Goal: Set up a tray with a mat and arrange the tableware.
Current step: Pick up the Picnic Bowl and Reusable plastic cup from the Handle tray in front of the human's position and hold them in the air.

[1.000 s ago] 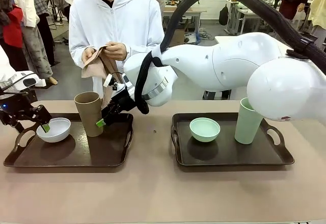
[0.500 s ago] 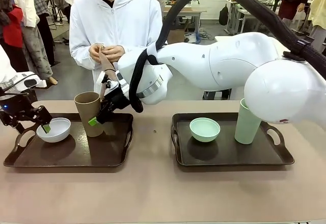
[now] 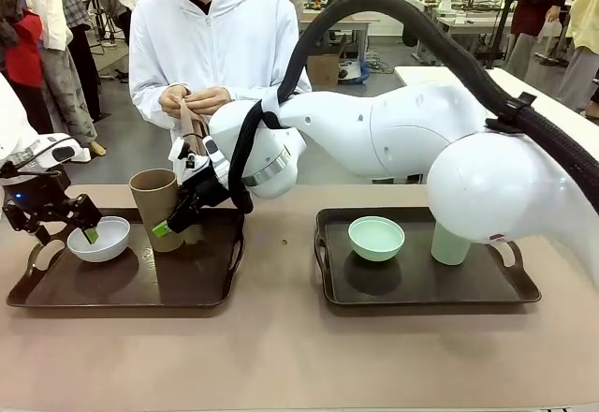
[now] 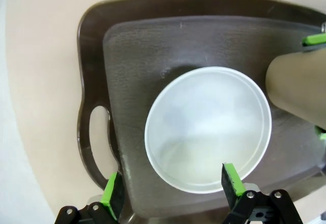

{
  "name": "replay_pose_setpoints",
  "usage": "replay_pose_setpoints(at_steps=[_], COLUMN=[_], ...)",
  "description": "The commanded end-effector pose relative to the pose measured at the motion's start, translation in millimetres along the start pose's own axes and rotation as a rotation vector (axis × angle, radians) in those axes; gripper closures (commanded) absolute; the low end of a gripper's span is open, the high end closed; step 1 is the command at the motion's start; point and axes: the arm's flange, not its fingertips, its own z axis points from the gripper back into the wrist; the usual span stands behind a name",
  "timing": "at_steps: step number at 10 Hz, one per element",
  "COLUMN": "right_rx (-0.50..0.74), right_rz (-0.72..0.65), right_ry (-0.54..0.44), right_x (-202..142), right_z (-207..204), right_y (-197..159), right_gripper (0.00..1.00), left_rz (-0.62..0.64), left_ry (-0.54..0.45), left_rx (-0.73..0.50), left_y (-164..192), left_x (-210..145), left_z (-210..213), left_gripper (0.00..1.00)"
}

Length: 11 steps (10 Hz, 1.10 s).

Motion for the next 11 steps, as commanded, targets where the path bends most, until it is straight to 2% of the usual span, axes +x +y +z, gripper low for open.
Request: replay_pose_setpoints(at_steps=[1, 2, 3, 4, 5, 6, 7, 8, 9, 10, 11], right_rx=[0.013, 0.017, 0.023, 0.024, 0.025, 0.024, 0.024, 0.022, 0.023, 0.022, 0.022], right_rz=[0.016, 0.053, 0.061, 0.066, 0.069, 0.069, 0.067, 0.066, 0.068, 0.069, 0.071], right_ry=[0.009, 0.003, 0.001, 0.000, -0.001, -0.006, -0.009, -0.010, -0.010, -0.012, -0.014], right_x=[7.5, 7.4, 7.3, 5.4, 3.6, 3.6, 2.2, 1.4, 1.2, 1.1, 0.9], right_z=[-3.6, -3.2, -3.8, -2.3, -1.4, -1.6, -0.5, 0.6, 1.0, 1.3, 1.4], right_y=[-15.7, -14.8, -13.3, -14.0, -14.1, -13.5, -13.6, -13.5, -13.0, -12.8, -12.8], right_gripper=[0.00, 0.00, 0.59, 0.59, 1.00, 0.61, 1.00, 1.00, 1.00, 0.76, 0.76], left_rz=[0.044, 0.040, 0.043, 0.040, 0.041, 0.046, 0.049, 0.049, 0.048, 0.047, 0.048], left_ry=[-0.019, -0.025, -0.043, -0.040, -0.043, -0.044, -0.042, -0.036, -0.031, -0.029, -0.024], left_rx=[0.027, 0.021, -0.011, -0.008, -0.007, -0.003, -0.004, -0.003, -0.001, 0.000, 0.001], left_y=[-2.5, -0.4, 0.9, -0.1, -0.1, 1.0, 0.0, -0.8, -1.6, -1.5, -1.7], left_x=[14.3, 19.6, 20.9, 22.9, 23.8, 23.6, 23.9, 24.1, 24.1, 24.2, 24.4], left_z=[-4.6, -6.4, -8.3, -10.1, -10.8, -9.0, -9.4, -11.6, -13.7, -14.1, -13.9], left_gripper=[0.00, 0.00, 0.19, 0.55, 0.74, 1.00, 1.00, 1.00, 0.90, 0.98, 1.00])
